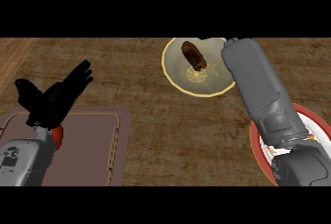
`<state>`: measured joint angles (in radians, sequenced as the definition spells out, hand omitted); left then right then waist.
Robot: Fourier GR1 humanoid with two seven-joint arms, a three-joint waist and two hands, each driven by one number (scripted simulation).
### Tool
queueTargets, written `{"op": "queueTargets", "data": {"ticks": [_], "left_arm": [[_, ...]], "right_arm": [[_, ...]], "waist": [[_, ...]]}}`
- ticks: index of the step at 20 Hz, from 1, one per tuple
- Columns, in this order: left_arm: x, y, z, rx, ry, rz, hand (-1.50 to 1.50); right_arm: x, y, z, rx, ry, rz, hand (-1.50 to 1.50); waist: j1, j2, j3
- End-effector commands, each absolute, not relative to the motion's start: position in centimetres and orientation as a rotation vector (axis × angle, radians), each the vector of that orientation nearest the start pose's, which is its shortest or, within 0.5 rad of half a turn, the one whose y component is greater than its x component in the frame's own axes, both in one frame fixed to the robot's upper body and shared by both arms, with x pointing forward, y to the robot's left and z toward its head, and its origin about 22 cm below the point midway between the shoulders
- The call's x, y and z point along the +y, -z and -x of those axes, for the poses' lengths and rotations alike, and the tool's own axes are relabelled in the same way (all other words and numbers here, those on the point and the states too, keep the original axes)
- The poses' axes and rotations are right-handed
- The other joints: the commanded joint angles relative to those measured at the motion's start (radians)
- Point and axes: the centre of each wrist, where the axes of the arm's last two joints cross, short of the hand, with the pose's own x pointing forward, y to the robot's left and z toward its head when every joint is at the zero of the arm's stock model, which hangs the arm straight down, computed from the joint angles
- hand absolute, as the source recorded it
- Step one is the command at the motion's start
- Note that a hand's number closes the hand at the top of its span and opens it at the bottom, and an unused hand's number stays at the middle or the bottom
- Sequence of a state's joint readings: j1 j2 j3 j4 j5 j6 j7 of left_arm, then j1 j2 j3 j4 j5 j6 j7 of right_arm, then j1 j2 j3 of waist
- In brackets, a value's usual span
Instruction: Pick the sweet potato from the plate and place it in the bowl
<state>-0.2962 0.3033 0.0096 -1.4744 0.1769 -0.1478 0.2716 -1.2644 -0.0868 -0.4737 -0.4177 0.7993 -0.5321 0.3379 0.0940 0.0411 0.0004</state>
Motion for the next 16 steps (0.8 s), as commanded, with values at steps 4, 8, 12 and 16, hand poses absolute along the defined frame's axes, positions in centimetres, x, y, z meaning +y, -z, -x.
{"op": "queueTargets", "data": {"ticks": [4,8,12,16], "left_arm": [[27.5,-7.5,-30.7,-1.432,0.240,0.007,0.00],[29.2,-8.3,-30.7,-1.443,0.230,-0.001,0.00],[29.6,-4.0,-29.0,-1.411,0.190,-0.030,0.00],[31.8,-5.1,-28.2,-1.405,0.176,-0.057,0.00]], "right_arm": [[-16.7,-15.5,-47.6,-1.440,0.041,0.926,-1.50],[-18.6,-15.9,-47.8,-1.438,0.121,0.992,-1.50],[-19.0,-15.1,-46.9,-1.503,0.031,0.964,-1.50],[-20.7,-17.6,-46.1,-1.654,-0.076,0.907,-1.50]], "waist": [[-0.034,-0.020,0.000],[-0.056,-0.029,0.000],[-0.102,-0.047,-0.001],[-0.129,-0.063,0.000]]}}
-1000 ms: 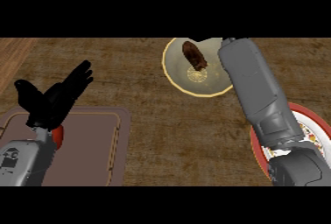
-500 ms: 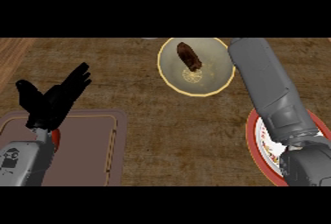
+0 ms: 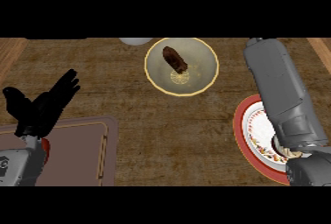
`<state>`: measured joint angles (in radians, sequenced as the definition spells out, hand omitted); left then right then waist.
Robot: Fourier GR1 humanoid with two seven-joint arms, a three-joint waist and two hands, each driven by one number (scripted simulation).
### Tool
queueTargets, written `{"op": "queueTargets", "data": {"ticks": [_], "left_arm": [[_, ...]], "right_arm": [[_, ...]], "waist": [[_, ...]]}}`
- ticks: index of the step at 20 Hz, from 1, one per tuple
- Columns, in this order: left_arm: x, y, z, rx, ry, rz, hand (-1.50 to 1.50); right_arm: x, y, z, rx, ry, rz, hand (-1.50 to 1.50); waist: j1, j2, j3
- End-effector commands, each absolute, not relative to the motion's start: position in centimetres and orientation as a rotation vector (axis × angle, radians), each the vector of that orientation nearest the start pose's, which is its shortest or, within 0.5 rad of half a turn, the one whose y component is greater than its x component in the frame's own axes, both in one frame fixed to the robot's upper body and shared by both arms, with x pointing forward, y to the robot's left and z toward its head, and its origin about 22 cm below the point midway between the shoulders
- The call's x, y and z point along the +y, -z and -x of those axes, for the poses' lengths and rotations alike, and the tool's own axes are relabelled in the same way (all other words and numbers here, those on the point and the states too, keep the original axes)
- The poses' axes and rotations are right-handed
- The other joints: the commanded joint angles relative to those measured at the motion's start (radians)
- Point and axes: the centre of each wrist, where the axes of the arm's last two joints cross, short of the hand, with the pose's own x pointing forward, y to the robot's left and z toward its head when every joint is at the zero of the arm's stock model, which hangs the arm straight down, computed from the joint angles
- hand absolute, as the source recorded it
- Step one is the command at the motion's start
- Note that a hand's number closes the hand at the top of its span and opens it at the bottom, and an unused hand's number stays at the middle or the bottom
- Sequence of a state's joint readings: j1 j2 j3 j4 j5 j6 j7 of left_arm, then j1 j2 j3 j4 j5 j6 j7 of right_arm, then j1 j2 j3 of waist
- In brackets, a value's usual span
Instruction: Pick the sweet potato from the plate and place it in the bowl
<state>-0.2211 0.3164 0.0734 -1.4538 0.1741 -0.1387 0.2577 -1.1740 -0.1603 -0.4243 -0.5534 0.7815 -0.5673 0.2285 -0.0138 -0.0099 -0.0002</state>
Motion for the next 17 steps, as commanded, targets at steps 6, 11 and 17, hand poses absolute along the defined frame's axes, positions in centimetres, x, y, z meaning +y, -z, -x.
{"op": "queueTargets", "data": {"ticks": [6,11,17], "left_arm": [[30.3,-4.2,-27.7,-1.380,0.156,-0.085,0.00],[32.2,-4.8,-27.3,-1.384,0.126,-0.099,0.00],[33.2,-4.4,-26.8,-1.355,0.127,-0.094,0.00]], "right_arm": [[-16.5,-16.8,-42.6,-1.779,-0.113,0.750,-1.50],[-16.7,-18.0,-39.2,-1.873,-0.122,0.536,-1.50],[-17.5,-16.7,-33.2,-1.905,-0.144,0.434,1.50]], "waist": [[-0.067,-0.027,0.000],[-0.079,-0.035,0.001],[-0.089,-0.037,0.000]]}}
